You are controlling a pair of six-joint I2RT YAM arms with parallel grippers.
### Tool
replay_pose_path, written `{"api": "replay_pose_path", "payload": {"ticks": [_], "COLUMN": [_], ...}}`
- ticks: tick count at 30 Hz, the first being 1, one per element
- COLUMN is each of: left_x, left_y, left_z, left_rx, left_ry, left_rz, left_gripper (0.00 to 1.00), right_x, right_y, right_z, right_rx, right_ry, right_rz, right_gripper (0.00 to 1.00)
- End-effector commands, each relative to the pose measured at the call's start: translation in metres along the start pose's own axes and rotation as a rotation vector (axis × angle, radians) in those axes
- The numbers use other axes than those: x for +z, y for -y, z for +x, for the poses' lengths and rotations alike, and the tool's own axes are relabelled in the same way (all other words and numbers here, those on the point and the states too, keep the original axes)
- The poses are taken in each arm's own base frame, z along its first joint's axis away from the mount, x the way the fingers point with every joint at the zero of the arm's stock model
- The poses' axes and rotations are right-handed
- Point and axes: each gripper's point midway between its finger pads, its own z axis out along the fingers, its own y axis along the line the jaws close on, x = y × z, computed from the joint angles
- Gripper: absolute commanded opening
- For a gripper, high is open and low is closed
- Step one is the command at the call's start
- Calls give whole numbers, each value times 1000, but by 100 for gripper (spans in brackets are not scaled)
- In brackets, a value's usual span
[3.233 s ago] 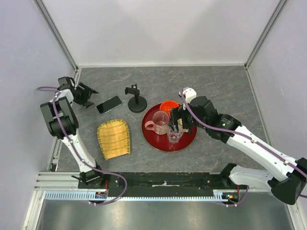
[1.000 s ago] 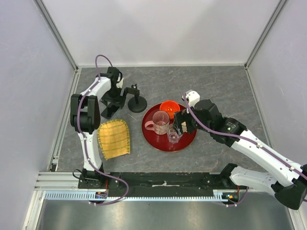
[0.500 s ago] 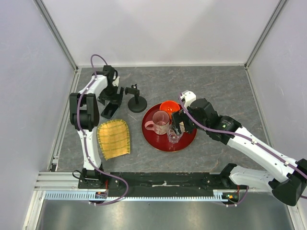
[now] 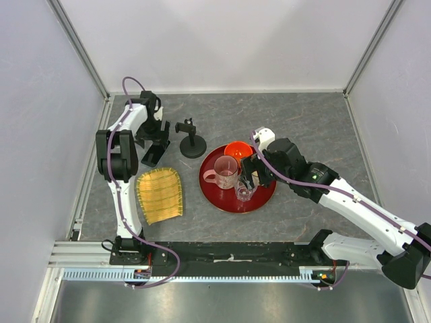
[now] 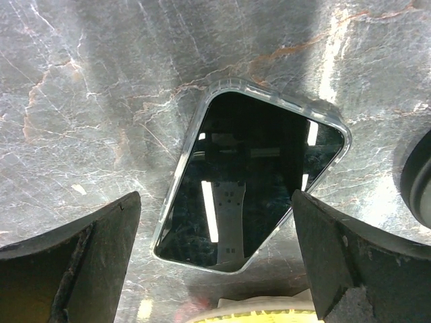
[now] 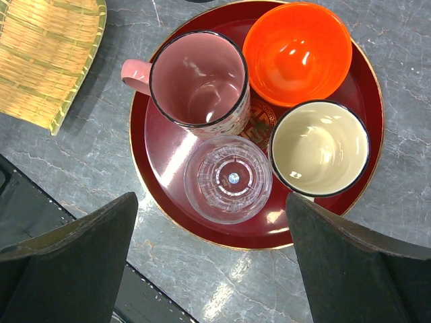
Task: Place the phone on the phone stand
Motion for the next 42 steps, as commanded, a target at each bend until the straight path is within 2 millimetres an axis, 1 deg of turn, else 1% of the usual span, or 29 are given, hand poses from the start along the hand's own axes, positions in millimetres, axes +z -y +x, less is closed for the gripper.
{"api": "replay_pose_path", "payload": {"ticks": [1, 6, 7, 10, 13, 15, 17, 18, 21, 27, 29, 34, 36, 37, 38, 40, 42], "left_x": [-13, -28, -28, -20, -18, -12, -10, -8, -6, 1, 5, 8, 9, 9, 10, 12, 14], "left_y": [7, 25, 27, 30, 34, 32, 17, 14, 11, 5, 4, 3, 5, 2, 4, -1, 2], "left_z": [-11, -12, -11, -3, -4, 0, 0, 1, 2, 4, 7, 7, 7, 7, 7, 8, 8], "left_rx": [-31, -9, -8, 0, 28, 38, 45, 50, 55, 65, 67, 62, 54, 40, 31, 6, -8], "left_ry": [52, 106, 108, 70, 66, 48, 38, 30, 21, -1, -18, -24, -25, -24, -26, -39, -42], "left_rz": [51, 130, 140, 142, 106, 70, -39, -62, -90, -148, -153, -151, -120, -109, -80, -61, -17], "left_gripper": [100, 100, 100, 100, 100, 100, 100, 100, 100, 100, 100, 100, 100, 100, 100, 100, 100], "right_x": [-8, -6, -6, -7, -8, -8, -9, -11, -10, -11, -11, -14, -13, -14, -15, -17, -16], "right_y": [-7, -7, -7, -10, -9, -8, -11, -11, -8, -11, -11, -10, -9, -10, -11, -11, -9], "right_z": [-27, -23, -23, -24, -24, -24, -25, -25, -24, -26, -26, -26, -25, -27, -27, -28, -28], "right_rx": [-2, -1, -1, 5, 3, 7, 14, 16, 15, 21, 22, 23, 23, 24, 22, 23, 23], "right_ry": [80, 70, 67, 72, 74, 74, 75, 80, 79, 81, 79, 87, 82, 86, 83, 91, 90], "right_rz": [-26, -27, -27, -39, -35, -32, -43, -45, -33, -47, -41, -40, -36, -40, -43, -43, -36], "right_gripper": [99, 98, 98, 98, 98, 98, 98, 98, 98, 98, 98, 98, 98, 98, 98, 98, 98]}}
